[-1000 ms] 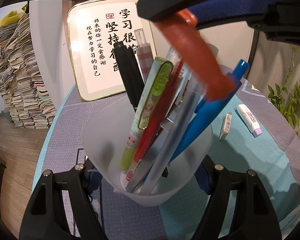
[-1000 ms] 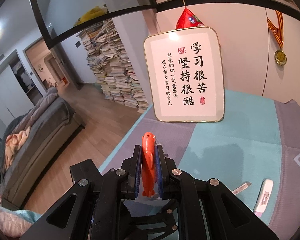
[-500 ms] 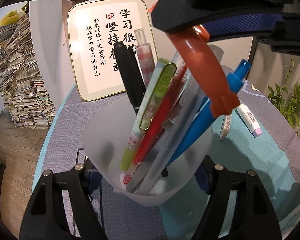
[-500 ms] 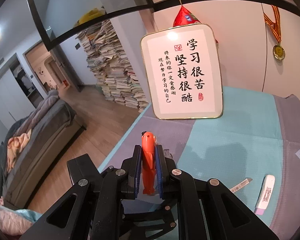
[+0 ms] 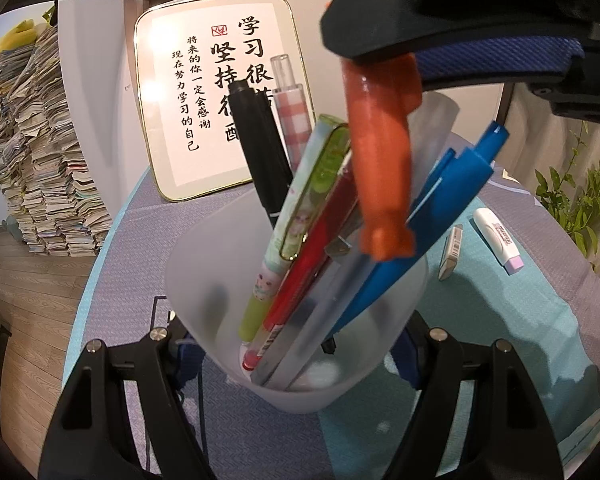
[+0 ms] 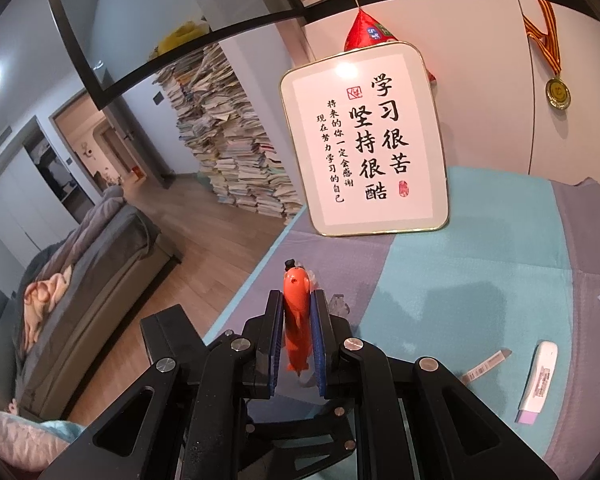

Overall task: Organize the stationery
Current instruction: 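Carry the orange marker over the cup and release it inside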

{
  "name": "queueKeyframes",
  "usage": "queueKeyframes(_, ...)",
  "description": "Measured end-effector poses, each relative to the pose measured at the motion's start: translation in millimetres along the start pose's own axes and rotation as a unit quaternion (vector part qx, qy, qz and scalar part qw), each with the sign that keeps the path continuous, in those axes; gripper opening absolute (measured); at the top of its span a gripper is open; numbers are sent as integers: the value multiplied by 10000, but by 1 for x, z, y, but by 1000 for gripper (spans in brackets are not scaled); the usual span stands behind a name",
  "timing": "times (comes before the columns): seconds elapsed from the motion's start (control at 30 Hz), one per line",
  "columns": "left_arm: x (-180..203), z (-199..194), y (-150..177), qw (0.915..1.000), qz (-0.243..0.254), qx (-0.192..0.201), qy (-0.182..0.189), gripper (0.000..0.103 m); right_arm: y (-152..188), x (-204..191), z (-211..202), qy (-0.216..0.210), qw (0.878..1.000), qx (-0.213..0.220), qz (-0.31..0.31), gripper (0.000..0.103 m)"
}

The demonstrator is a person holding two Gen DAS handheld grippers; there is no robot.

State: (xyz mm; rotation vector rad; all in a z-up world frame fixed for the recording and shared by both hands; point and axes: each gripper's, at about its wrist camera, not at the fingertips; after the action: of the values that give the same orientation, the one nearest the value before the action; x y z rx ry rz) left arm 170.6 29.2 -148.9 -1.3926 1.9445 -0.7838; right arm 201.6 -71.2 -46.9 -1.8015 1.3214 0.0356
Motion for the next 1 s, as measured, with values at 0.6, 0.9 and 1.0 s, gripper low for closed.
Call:
queueKeyframes(0.6,0,0,0,10000,-1,1,0,75,4,0,-4,-39,9999,-112,-46,12)
queueKeyframes(0.9,-1,0,0,10000,-2,-4,4,75,6,0,-6,-134,9998,-136,5,23)
queueKeyframes(1.0,-1,1,0,10000,-3,-3,2,75,6,0,-9,-119,9999,-71,14,23)
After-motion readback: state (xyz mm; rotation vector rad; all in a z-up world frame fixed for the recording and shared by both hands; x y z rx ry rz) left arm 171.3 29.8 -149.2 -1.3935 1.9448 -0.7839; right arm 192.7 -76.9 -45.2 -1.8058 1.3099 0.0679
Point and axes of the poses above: each gripper's, at about its wrist camera, not at the fingertips, and z roughly the way its jaws point, x to its right, y to its underside, and after that the axes turned 10 degrees about z, right-handed
